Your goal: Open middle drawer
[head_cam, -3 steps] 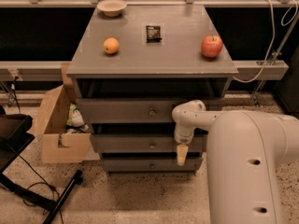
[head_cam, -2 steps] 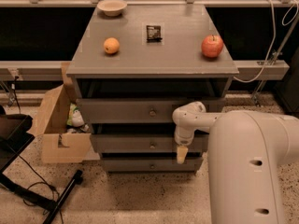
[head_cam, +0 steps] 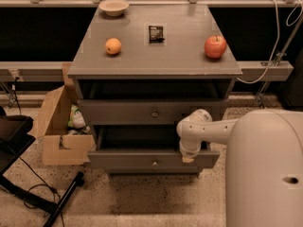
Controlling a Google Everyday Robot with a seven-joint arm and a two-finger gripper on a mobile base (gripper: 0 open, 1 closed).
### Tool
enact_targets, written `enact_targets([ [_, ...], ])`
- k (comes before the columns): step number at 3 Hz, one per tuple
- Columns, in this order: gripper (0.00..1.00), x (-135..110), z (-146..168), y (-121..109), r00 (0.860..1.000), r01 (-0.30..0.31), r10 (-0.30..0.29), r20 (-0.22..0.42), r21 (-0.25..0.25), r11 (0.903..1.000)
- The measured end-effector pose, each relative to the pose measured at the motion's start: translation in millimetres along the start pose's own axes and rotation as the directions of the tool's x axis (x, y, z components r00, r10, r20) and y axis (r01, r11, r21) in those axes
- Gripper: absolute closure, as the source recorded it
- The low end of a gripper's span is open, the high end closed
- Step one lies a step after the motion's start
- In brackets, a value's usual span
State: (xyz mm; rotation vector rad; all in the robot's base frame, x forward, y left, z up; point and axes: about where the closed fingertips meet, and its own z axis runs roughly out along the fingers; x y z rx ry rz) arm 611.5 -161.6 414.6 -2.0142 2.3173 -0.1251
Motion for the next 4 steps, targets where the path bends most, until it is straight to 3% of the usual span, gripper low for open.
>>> enact_targets([
  [1,0.85,0.6,-1.0,1.5,1.000,-0.002,0.002,-0.003,0.001,1.0000],
  [2,0.93,1.0,0.5,2.7,1.000,-0.002,0.002,-0.004,-0.002,1.0000],
  [4,0.47,1.5,2.2,4.4,1.000,-0.001,0.001,-0.005,-0.006,1.0000],
])
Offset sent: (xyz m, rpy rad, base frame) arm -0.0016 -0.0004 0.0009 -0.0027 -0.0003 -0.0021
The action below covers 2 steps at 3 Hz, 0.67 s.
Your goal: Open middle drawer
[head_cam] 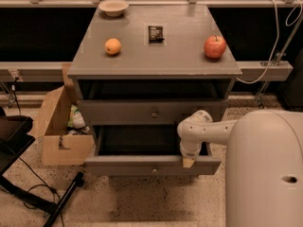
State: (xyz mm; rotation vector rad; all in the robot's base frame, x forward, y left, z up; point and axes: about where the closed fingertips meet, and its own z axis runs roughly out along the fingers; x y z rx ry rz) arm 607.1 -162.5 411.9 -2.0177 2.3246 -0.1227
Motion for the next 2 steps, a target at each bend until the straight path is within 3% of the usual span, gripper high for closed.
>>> enact_targets([
  [2,0.02,0.7,3.3,2.8,1.000,0.001,-0.001,-0.002,-0.007,1.0000],
])
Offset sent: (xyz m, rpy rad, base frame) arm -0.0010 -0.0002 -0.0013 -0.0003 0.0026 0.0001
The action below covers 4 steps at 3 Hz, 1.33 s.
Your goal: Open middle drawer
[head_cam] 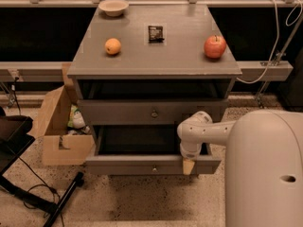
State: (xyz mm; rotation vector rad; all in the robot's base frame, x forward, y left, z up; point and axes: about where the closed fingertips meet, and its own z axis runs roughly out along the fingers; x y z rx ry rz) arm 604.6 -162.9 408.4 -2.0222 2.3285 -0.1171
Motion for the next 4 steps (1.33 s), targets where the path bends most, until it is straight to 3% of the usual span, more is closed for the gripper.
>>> enact_targets([
  [2,0.02,2,6,5,0.999,-0.015,0.016,0.032,-0.013,0.9998],
  [3,0.24,8,17,40,0.996,-0.064,0.067,0.053,-0.061,0.9961],
  [4,0.47,5,5,87,0.992,-0.110,0.115,0.052,-0.091,0.9897],
])
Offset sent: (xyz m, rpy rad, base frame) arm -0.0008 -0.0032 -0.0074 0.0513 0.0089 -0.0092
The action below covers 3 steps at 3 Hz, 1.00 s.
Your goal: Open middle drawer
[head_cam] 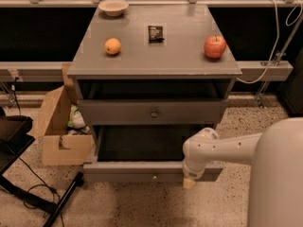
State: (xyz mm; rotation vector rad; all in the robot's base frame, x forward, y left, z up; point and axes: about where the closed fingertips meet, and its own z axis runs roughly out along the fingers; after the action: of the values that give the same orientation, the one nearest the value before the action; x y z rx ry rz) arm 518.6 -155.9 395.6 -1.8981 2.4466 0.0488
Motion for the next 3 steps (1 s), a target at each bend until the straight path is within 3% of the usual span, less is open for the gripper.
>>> enact_targets([
  [2,0.94,-5,-16,41,0.999,-0.028,0.027,-0.038,-0.010,0.9996],
  [3,1.00,-5,-15,41,0.999,-0.028,0.027,-0.038,-0.010,0.9996],
])
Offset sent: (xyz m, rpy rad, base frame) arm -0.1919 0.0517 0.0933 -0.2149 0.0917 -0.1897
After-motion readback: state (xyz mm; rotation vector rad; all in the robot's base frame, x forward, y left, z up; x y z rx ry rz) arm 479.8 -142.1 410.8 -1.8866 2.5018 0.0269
